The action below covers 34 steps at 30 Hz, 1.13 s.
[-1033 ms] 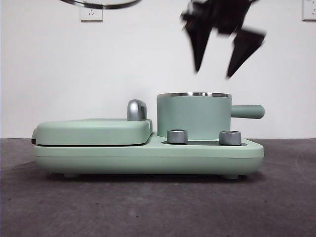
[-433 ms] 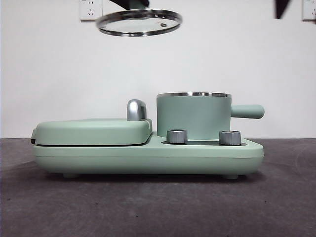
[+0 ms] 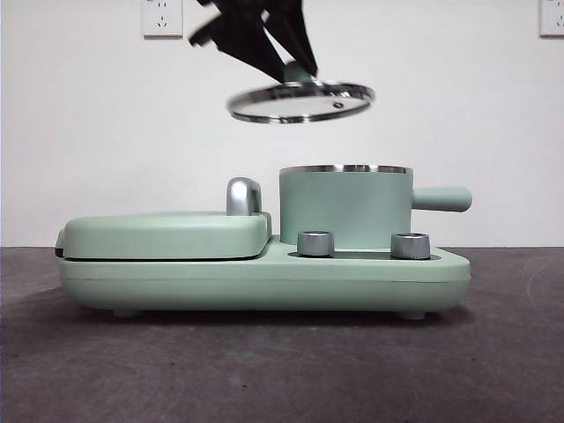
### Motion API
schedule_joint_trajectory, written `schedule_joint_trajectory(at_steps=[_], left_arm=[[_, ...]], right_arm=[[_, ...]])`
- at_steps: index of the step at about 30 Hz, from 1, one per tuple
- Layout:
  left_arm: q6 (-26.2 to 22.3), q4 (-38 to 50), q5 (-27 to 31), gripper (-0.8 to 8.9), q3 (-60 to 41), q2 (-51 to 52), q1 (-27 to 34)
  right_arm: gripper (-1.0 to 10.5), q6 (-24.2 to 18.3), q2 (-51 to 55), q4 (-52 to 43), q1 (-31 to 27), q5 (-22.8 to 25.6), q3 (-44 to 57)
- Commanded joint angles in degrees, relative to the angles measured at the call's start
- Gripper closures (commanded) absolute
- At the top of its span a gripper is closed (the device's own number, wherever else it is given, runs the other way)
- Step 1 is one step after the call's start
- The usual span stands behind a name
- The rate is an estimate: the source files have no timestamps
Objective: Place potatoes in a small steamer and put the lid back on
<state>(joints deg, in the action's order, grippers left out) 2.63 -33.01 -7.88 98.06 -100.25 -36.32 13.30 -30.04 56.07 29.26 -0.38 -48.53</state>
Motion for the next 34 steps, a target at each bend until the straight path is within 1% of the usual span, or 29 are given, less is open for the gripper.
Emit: schedule_joint_trajectory(at_steps=[1,7,13,17,20,34], left_arm=[[0.63,1.84,1.33,7.97,4.74,-3.08,-1.07],[0.63,1.16,2.03,7.97,13.29,-10.88,-1.75],[0.66,1.09,2.01,7.97,19.39,-16.81,-2.34],[0.48,0.90,2.03,7.97,19.56,-17.92,-2.69],[-0.72,1.20,2.03,7.97,19.56,-18.29,-2.69],[-0.66,0.79,2.16,7.97,19.56,-20.24,-2.58]], right_arm=[[5.6,1.29,3.82,-0.79,0.42,-0.07,1.66],[5.6,1.95,9.79,-0.72,0.39,-1.14,4.00],[5.6,2.40,10.08,-0.77,0.39,-1.11,4.09],[5.6,2.40,10.08,-0.77,0.39,-1.11,4.11],[5.6,2.54,10.08,-0.74,0.39,-1.11,4.11],[5.6,2.80,10.08,-0.74,0.39,-1.11,4.13]])
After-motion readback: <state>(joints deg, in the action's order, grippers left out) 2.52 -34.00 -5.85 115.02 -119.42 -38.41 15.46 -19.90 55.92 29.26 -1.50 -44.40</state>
